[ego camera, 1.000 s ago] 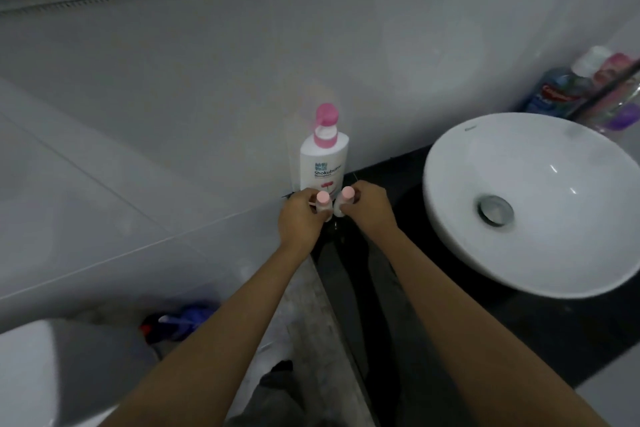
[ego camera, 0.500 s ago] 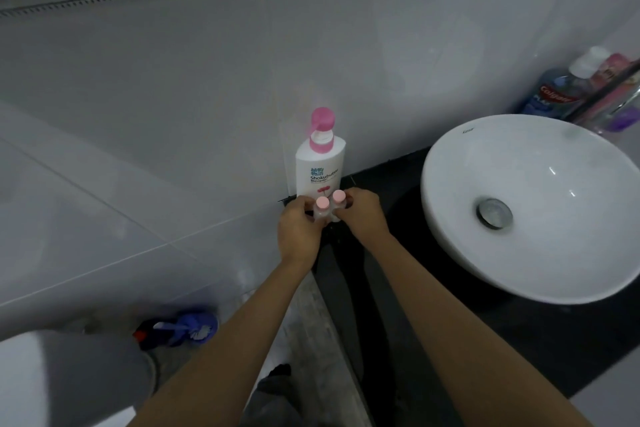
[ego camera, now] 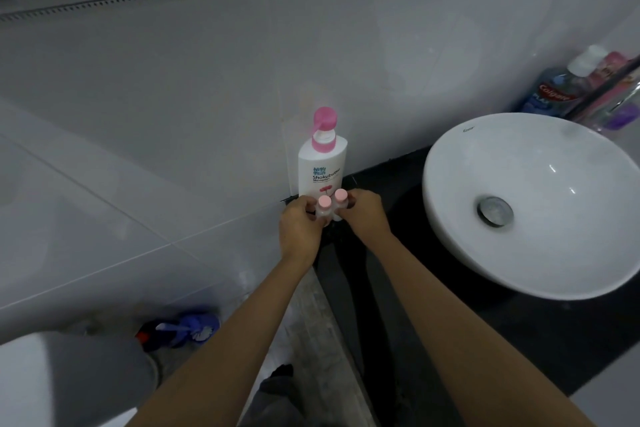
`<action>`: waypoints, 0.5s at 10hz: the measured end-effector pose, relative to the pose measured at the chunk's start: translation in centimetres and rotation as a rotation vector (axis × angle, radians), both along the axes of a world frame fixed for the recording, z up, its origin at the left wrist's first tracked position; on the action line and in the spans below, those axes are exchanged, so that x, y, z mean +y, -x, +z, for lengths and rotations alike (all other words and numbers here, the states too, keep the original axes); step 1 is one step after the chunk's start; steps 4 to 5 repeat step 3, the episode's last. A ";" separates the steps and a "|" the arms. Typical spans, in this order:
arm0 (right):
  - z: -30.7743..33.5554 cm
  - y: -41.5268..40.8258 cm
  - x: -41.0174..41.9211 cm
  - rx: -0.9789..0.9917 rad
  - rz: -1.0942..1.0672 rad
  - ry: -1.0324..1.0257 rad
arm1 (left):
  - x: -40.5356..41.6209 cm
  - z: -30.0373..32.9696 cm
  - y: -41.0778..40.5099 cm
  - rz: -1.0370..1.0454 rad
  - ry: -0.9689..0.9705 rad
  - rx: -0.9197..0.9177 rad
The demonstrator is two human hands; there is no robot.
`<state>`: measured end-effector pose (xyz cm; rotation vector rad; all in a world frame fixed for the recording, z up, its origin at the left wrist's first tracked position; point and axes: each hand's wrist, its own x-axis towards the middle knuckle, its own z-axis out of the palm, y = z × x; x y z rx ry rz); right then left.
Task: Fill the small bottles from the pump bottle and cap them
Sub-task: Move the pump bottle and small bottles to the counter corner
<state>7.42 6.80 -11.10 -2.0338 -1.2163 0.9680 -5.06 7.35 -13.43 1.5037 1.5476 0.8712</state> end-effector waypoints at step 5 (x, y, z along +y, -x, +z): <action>-0.1 -0.4 -0.7 -0.033 0.029 0.044 | -0.4 0.0 0.6 -0.042 0.029 -0.019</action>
